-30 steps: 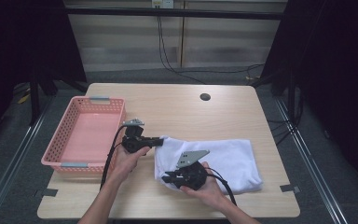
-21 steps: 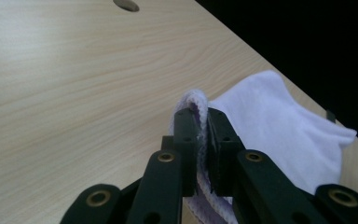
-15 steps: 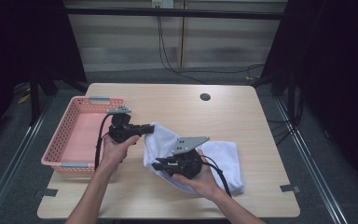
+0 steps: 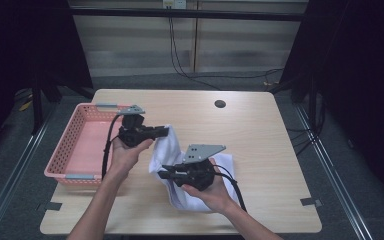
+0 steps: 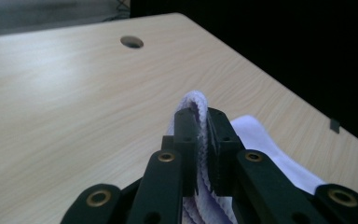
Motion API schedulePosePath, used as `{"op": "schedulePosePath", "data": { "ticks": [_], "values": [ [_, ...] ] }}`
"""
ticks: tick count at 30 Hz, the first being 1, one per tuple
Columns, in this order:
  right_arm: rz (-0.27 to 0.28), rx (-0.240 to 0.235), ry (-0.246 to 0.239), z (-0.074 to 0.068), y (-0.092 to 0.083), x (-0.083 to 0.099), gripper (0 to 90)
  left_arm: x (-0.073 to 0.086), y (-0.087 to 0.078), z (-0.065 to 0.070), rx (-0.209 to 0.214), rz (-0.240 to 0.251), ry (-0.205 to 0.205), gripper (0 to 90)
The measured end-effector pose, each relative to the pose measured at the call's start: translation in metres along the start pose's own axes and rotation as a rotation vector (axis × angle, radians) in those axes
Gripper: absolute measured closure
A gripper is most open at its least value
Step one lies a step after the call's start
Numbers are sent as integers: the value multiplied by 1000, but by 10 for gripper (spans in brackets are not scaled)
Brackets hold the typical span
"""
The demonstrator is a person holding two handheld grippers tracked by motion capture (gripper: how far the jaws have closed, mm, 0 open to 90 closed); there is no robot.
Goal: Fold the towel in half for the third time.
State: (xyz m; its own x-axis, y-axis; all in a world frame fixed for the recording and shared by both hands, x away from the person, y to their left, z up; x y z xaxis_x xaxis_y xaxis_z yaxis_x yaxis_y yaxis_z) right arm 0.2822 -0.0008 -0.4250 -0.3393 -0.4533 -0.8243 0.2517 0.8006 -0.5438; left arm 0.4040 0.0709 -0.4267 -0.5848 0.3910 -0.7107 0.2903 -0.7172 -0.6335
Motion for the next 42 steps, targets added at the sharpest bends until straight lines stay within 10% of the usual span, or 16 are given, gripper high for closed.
{"op": "schedulePosePath", "data": {
  "ticks": [12,30,42],
  "values": [
    [12,76,73,17,-50,42,826,-20,54,38,59,-51,42,839],
    [-128,202,237,41,-91,152,791,6,158,72,131,-202,38,764],
    [-113,263,272,52,-132,153,412,-9,136,78,148,-110,44,481]
  ]
}}
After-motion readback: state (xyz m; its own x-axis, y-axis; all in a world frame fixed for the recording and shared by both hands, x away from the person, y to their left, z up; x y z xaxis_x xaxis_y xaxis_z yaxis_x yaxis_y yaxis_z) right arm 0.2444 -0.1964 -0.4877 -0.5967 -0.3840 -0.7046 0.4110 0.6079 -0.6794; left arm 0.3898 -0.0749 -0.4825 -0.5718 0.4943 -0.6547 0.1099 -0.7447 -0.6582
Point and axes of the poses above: each handheld gripper's, and its own axes: y roughly forward along the jaws, x roughly out of its underside, z roughly to its right, the point moved 8 cm from there along y, roughly forward along the jaws, and after that the axes turned 11 degrees about -z, right-handed, at the moved point
